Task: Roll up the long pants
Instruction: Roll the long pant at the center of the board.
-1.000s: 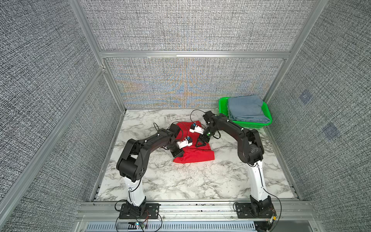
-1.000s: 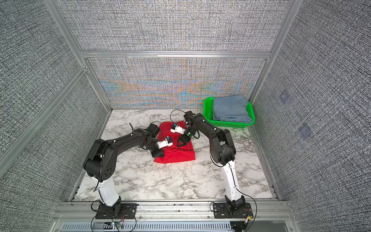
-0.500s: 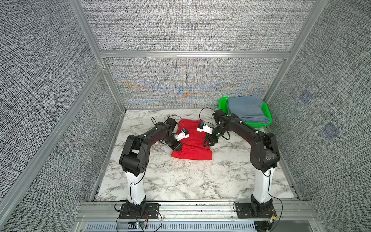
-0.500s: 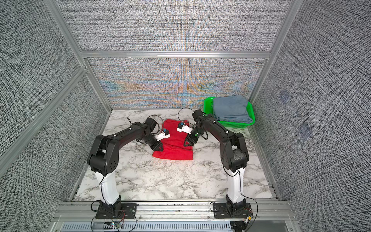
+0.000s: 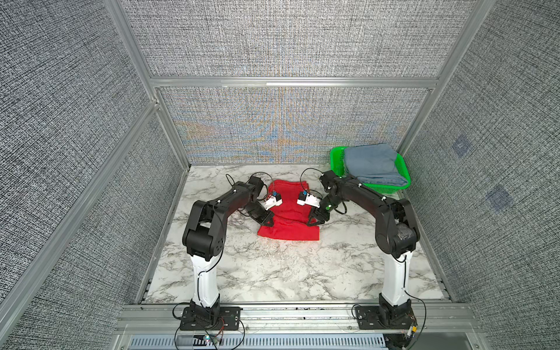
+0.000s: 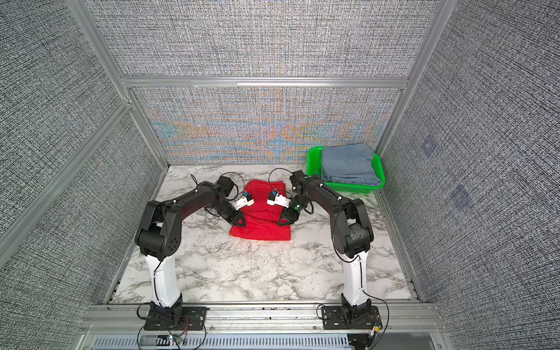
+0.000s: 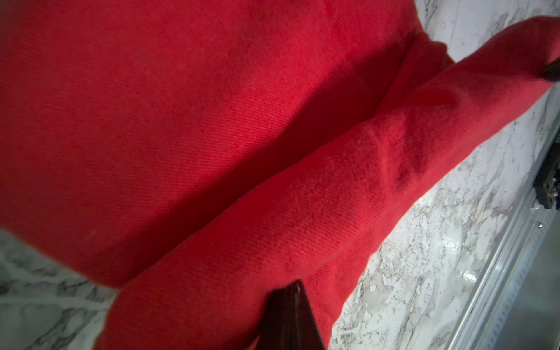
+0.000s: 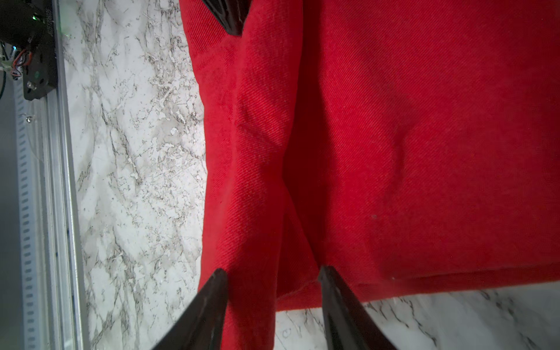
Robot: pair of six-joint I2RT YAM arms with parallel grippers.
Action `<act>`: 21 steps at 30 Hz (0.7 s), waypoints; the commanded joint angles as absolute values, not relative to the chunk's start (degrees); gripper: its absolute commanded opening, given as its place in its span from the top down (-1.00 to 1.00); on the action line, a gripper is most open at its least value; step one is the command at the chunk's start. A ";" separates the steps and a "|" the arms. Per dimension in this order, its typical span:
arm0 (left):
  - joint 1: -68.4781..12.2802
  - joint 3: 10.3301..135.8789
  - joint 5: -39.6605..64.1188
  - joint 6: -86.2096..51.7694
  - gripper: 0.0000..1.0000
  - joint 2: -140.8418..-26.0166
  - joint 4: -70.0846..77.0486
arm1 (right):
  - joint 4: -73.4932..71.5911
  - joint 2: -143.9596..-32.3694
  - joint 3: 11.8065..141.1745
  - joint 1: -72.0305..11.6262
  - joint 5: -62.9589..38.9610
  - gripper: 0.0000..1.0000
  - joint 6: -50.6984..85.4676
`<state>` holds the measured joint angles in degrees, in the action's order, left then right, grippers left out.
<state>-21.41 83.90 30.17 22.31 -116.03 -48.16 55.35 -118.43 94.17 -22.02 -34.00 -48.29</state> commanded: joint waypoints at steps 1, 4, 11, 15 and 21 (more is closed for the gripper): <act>-20.92 85.00 28.33 20.25 0.95 -116.91 -49.62 | 54.73 -118.69 95.40 -22.81 -34.83 -0.10 -48.42; -20.66 86.01 28.24 19.10 0.96 -117.49 -50.51 | 50.43 -116.54 94.44 -24.07 -32.29 -0.14 -46.98; -20.27 88.53 29.12 16.32 0.95 -120.03 -52.09 | 43.81 -113.12 90.28 -30.92 -23.00 -0.16 -46.39; -20.04 89.21 29.43 15.32 0.95 -121.11 -52.29 | 41.81 -112.69 88.78 -34.07 -19.86 -0.16 -46.57; -19.31 88.56 27.64 13.68 0.95 -120.78 -51.69 | 37.77 -110.39 85.20 -35.83 -15.17 -0.16 -46.80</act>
<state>-19.92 89.01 31.75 14.94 -120.70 -52.25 40.80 -111.55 86.35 -35.92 -18.39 -46.68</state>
